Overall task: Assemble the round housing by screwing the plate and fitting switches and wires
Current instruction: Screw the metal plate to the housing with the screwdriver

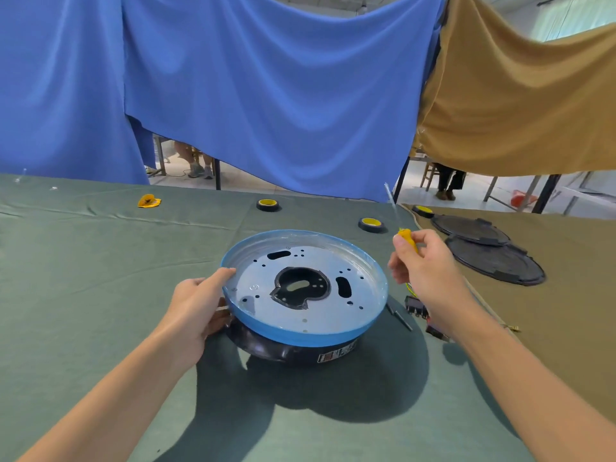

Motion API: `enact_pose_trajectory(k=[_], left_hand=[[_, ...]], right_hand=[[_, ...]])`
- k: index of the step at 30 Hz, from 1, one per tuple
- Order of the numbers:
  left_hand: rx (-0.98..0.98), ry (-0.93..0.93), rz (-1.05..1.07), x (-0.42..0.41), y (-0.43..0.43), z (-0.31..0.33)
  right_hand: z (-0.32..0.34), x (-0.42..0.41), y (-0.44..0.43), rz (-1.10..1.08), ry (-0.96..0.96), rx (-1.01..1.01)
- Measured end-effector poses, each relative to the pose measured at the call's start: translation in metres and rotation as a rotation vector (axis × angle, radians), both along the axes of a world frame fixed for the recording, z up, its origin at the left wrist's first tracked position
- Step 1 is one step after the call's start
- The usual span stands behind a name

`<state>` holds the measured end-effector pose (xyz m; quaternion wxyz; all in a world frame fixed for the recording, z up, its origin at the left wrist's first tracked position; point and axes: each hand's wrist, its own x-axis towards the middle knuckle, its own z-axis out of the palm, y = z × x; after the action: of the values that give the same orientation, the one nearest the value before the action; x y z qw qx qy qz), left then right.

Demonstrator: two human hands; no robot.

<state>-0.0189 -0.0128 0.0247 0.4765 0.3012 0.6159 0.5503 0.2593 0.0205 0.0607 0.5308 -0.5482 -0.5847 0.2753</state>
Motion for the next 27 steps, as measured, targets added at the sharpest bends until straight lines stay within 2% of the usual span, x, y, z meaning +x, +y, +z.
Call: enact_pose_trajectory(k=[3, 5, 11, 14, 20, 27], left_hand=[[0.025, 0.103, -0.018, 0.004, 0.006, -0.001], [0.015, 0.105, 0.002, 0.003, 0.008, 0.001], [-0.006, -0.132, 0.218, 0.006, 0.017, 0.004], [-0.005, -0.147, 0.25, 0.007, 0.021, 0.004], [0.009, -0.08, 0.201, -0.004, 0.026, 0.002], [0.094, -0.051, 0.152, -0.016, 0.03, 0.003]], right_hand=[[-0.009, 0.014, 0.005, -0.03, 0.054, -0.097], [-0.018, 0.021, 0.007, -0.047, 0.068, -0.157], [-0.04, 0.031, 0.016, -0.049, 0.011, -0.267], [-0.045, 0.03, 0.026, -0.085, -0.104, -0.338], [-0.053, 0.012, 0.042, -0.183, -0.472, -0.426], [-0.048, 0.003, 0.054, -0.193, -0.623, -0.427]])
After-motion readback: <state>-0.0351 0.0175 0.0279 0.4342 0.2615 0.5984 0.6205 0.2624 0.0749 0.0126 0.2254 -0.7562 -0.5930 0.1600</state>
